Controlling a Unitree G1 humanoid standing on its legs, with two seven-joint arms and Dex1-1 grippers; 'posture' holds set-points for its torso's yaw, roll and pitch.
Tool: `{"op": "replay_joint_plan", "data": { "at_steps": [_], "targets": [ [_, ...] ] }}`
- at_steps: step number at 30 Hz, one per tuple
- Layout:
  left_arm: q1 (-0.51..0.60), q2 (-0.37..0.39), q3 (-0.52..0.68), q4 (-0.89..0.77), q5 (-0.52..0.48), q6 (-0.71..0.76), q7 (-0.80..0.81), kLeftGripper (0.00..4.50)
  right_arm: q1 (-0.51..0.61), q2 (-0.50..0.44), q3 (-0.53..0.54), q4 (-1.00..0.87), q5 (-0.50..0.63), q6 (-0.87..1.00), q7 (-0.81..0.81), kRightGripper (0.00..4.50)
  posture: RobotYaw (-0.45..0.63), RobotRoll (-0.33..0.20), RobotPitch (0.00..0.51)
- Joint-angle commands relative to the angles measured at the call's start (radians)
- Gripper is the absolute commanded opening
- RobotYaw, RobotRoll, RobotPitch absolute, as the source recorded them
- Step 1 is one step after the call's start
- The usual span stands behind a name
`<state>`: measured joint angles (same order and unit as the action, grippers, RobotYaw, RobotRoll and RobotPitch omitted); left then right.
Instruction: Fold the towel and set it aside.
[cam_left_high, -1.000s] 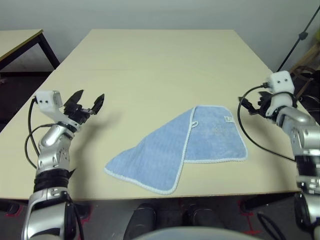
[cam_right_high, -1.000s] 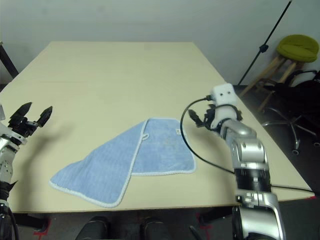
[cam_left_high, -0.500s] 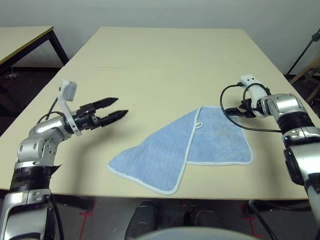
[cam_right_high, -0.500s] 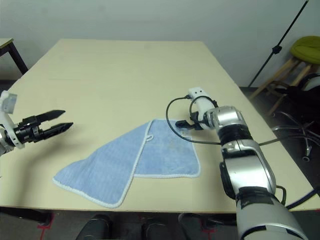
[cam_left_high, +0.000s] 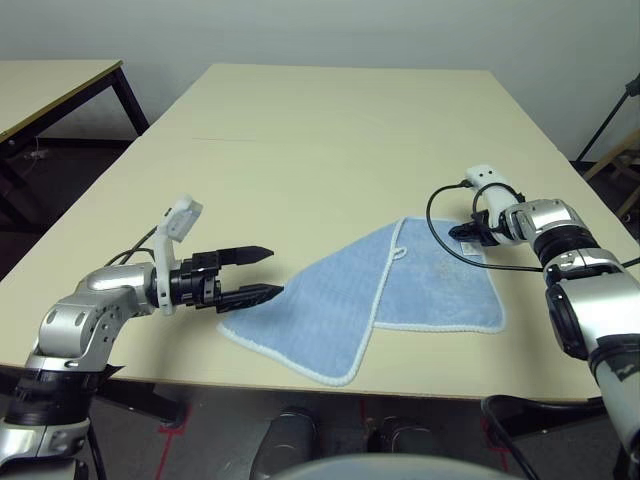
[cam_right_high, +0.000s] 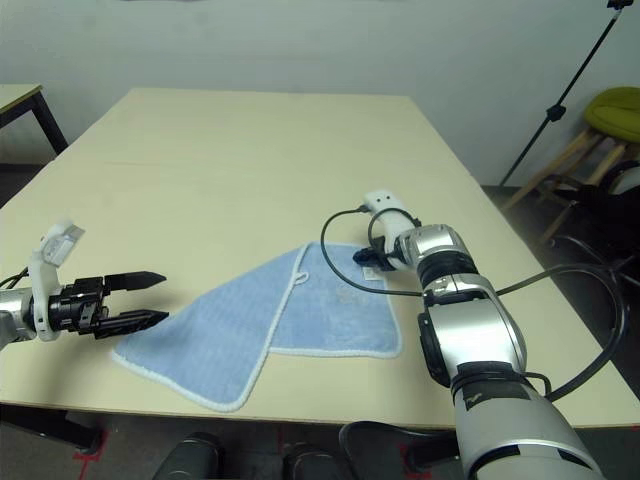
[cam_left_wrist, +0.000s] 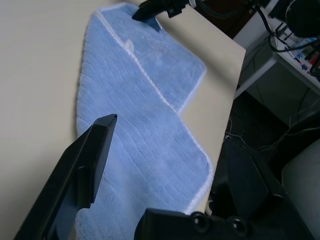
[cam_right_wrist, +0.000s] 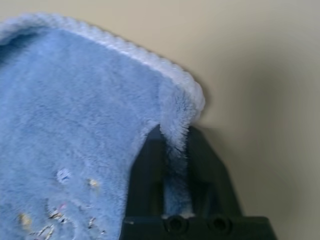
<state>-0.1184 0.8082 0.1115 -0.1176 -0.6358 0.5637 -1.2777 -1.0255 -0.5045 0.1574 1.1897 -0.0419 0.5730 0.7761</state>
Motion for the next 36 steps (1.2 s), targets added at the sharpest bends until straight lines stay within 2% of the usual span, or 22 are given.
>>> {"op": "replay_joint_plan", "data": {
  "at_steps": [1, 7, 13, 21, 26, 31, 36],
  "targets": [
    [0.013, 0.024, -0.035, 0.007, 0.058, -0.069, -0.034, 4.5, -0.024, -0.006, -0.018, -0.006, -0.003, 0.028, 0.031, 0.01, 0.17, 0.0, 0.001],
    [0.024, 0.032, -0.075, 0.012, 0.097, -0.118, -0.069, 4.5, -0.077, -0.013, -0.062, -0.114, 0.037, 0.109, 0.078, 0.01, 0.16, 0.0, 0.001],
    [0.011, -0.003, -0.131, -0.06, 0.094, -0.081, -0.023, 4.5, -0.177, 0.015, -0.137, -0.311, 0.12, 0.226, 0.067, 0.01, 0.14, 0.0, 0.006],
    [-0.065, -0.057, -0.158, -0.09, 0.065, -0.009, 0.044, 4.5, -0.359, 0.067, -0.059, -0.53, 0.145, 0.351, 0.147, 0.01, 0.13, 0.0, 0.005],
    [-0.14, -0.097, -0.152, -0.114, 0.01, 0.076, 0.091, 4.5, -0.552, 0.106, -0.061, -0.534, 0.182, 0.393, 0.175, 0.01, 0.12, 0.0, 0.006],
    [-0.235, -0.175, -0.194, -0.119, 0.01, 0.138, 0.177, 4.5, -0.575, 0.134, -0.054, -0.473, 0.171, 0.333, 0.142, 0.01, 0.13, 0.0, 0.006],
    [-0.329, -0.218, -0.348, -0.044, 0.17, 0.141, 0.261, 4.5, -0.568, 0.173, -0.063, -0.342, 0.148, 0.23, 0.073, 0.01, 0.13, 0.0, 0.014]
  ]
}}
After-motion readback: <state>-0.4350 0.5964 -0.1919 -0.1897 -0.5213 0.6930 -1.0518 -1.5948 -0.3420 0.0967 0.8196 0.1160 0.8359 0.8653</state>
